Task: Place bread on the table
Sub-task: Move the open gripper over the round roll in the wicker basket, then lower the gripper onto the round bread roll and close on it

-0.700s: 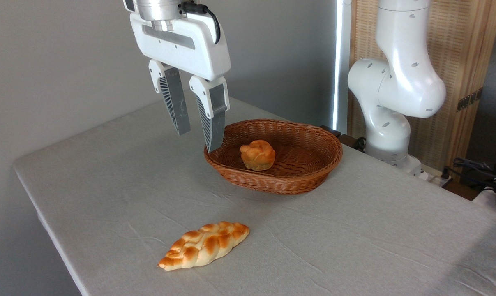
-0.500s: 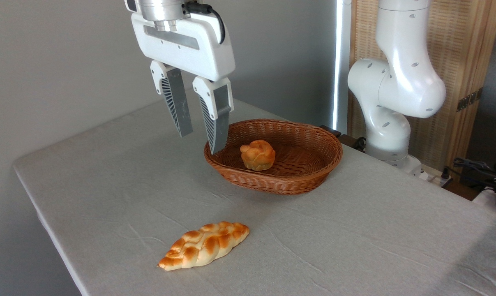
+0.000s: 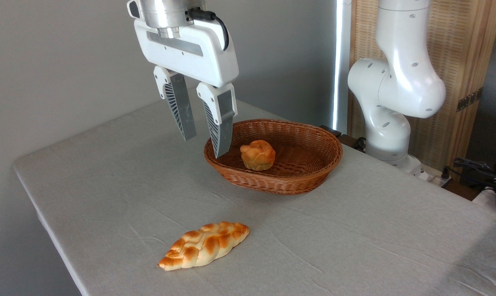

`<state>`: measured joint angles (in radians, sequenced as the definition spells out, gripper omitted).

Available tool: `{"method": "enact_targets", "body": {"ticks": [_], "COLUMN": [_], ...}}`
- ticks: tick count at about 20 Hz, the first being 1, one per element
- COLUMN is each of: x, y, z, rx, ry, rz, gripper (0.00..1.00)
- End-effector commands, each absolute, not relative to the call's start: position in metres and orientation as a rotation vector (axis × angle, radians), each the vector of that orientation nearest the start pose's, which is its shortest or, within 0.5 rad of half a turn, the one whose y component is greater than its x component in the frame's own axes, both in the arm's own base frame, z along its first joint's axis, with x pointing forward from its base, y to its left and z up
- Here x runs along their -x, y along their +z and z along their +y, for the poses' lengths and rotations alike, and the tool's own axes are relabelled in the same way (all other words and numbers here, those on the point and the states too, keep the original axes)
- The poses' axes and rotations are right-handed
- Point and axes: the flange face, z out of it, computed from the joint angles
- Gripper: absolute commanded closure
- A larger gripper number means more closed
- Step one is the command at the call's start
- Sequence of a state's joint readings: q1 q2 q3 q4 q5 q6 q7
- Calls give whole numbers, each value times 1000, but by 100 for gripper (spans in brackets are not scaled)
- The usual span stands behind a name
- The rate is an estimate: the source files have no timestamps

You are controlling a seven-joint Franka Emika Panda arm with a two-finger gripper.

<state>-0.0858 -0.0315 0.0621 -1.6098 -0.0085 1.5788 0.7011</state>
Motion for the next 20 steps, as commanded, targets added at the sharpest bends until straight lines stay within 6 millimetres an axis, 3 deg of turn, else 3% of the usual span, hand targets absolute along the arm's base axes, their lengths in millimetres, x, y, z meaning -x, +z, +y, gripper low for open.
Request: {"method": "enact_targets", "body": {"ticks": [1, 5, 9, 16, 20], "x": [-517, -479, -442, -391, -375], "y": [613, 578, 553, 498, 468], "z": [-43, -98, -131, -180, -182], "rx": [2931, 2861, 2807, 2730, 2695], "ry": [45, 84, 99, 133, 181], "rz": [1217, 1396, 1518, 1710, 1754], "gripper": [0, 0, 0, 0, 0]}}
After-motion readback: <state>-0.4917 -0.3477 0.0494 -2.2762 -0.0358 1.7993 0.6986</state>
